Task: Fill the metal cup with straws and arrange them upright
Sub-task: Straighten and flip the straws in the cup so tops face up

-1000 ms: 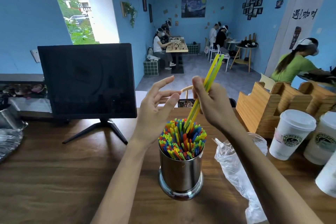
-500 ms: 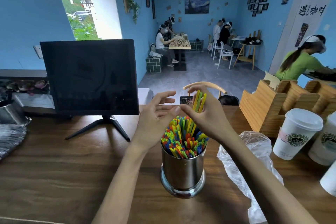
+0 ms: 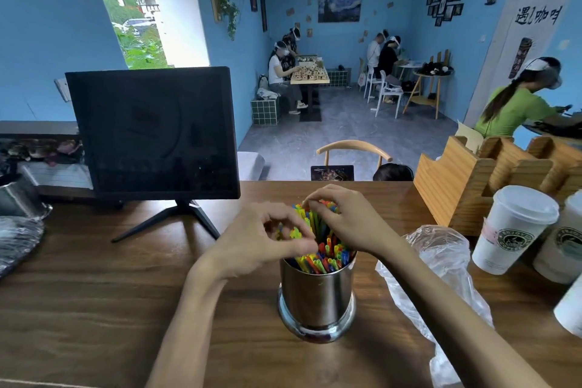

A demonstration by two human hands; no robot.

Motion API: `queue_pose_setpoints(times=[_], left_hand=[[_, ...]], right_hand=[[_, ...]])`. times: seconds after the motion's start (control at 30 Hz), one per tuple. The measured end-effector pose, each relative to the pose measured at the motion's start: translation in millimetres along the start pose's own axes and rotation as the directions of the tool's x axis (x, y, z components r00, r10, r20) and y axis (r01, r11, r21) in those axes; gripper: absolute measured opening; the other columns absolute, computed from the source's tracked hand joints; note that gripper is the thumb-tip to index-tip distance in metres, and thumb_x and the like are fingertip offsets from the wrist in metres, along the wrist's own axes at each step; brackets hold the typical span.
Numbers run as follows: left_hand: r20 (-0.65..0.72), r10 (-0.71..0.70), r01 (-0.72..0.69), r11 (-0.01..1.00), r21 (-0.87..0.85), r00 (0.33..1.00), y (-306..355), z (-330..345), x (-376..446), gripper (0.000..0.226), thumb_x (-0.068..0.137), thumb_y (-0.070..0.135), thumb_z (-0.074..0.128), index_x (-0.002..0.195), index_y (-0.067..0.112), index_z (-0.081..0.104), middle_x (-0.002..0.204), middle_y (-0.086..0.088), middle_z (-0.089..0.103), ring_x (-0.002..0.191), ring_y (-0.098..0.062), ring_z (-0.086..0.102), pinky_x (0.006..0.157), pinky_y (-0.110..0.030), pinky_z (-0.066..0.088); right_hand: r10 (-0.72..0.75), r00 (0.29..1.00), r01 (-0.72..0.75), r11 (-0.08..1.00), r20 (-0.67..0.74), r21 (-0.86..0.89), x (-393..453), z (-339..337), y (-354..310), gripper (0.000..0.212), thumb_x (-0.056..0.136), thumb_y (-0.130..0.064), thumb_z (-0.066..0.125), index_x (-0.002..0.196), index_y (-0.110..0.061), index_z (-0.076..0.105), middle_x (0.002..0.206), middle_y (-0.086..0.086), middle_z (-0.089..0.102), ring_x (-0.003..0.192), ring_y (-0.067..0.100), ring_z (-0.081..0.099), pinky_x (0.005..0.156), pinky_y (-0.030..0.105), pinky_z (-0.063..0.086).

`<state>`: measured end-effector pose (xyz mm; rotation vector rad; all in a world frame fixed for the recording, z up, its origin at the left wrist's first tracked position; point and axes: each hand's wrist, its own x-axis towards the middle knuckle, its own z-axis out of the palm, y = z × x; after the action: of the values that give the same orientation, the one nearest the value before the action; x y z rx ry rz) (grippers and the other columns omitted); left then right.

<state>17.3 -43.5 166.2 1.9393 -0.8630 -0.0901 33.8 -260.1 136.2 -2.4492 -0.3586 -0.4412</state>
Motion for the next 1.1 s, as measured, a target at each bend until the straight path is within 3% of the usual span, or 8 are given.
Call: queue_pose_setpoints(times=[0.07,0.13,0.43,0.53,0.7,0.87,0.97,1.1], left_hand=[[0.172,-0.029,0.005,0.990,0.138,0.985,2,0,-3,0.029,0.065,0.039,0.093,0.089,0.032,0.079,0.078,-0.001,0.061,0.074,-0.011,0.054,0.070,-0.029,0.044],[0.180,-0.025,-0.015,0.977,0.213,0.983,-2,4,-1,0.032,0.063,0.042,0.094,0.091,0.035,0.078,0.080,0.002,0.061,0.079,-0.014,0.055,0.075,-0.032,0.045],[-0.126,0.041,-0.024,0.991,0.131,0.991,-9,12,3,0.026,0.073,0.037,0.088,0.094,0.049,0.079,0.094,0.019,0.070,0.099,-0.013,0.062,0.087,-0.038,0.053],[-0.219,0.008,0.029,0.986,0.163,0.976,-6,10,5,0.028,0.080,0.037,0.083,0.102,0.053,0.075,0.099,0.015,0.068,0.101,-0.007,0.061,0.086,-0.028,0.051],[-0.401,0.111,-0.123,0.992,-0.005,0.909,15,3,12,0.021,0.079,0.028,0.079,0.100,0.031,0.078,0.091,0.012,0.077,0.084,-0.005,0.069,0.072,-0.014,0.049],[-0.222,0.053,-0.076,0.992,-0.097,0.974,19,-4,17,0.020,0.083,0.013,0.079,0.101,0.023,0.078,0.093,0.007,0.079,0.091,-0.011,0.074,0.080,-0.020,0.056],[-0.301,0.054,-0.085,0.992,-0.093,0.952,18,3,21,0.019,0.084,0.013,0.078,0.101,0.022,0.078,0.093,0.006,0.079,0.090,-0.010,0.075,0.081,-0.023,0.058],[-0.518,0.036,-0.133,0.979,-0.153,0.854,20,5,26,0.024,0.084,0.010,0.078,0.104,0.022,0.077,0.092,0.000,0.078,0.085,-0.016,0.075,0.078,-0.028,0.061]], right_hand=[[0.030,1.000,-0.031,0.998,0.008,0.058,-1,-1,-1,0.019,0.100,-0.029,0.059,0.109,-0.028,0.075,0.112,-0.012,0.068,0.106,0.007,0.060,0.097,0.038,0.047],[0.032,0.999,-0.032,0.996,0.001,0.079,-2,-2,-2,0.019,0.100,-0.028,0.059,0.108,-0.029,0.076,0.111,-0.015,0.067,0.105,0.004,0.060,0.096,0.033,0.047],[0.072,0.997,-0.069,0.985,-0.008,0.159,-5,-1,-2,0.019,0.099,-0.031,0.060,0.107,-0.031,0.077,0.110,-0.019,0.067,0.105,0.001,0.061,0.097,0.032,0.048],[0.077,0.997,-0.075,0.985,-0.010,0.152,-6,1,-2,0.020,0.100,-0.033,0.058,0.109,-0.030,0.076,0.112,-0.016,0.068,0.107,0.004,0.061,0.097,0.034,0.048],[0.023,0.993,-0.002,0.983,-0.116,0.183,-12,-2,-4,0.021,0.102,-0.041,0.055,0.112,-0.035,0.073,0.113,-0.017,0.068,0.114,0.003,0.057,0.101,0.038,0.045],[-0.004,1.000,0.007,0.936,-0.011,0.353,-19,-10,-13,0.030,0.104,-0.049,0.046,0.112,-0.036,0.072,0.112,-0.017,0.070,0.115,0.003,0.059,0.100,0.035,0.046],[0.022,0.999,-0.040,0.869,0.042,0.493,-22,-15,-15,0.042,0.104,-0.053,0.041,0.120,-0.030,0.072,0.115,-0.009,0.072,0.114,0.008,0.065,0.101,0.039,0.049],[0.014,1.000,-0.013,0.898,0.001,0.441,-27,-16,-19,0.025,0.090,-0.046,0.071,0.109,-0.032,0.077,0.106,-0.012,0.073,0.106,0.004,0.066,0.093,0.030,0.051]])
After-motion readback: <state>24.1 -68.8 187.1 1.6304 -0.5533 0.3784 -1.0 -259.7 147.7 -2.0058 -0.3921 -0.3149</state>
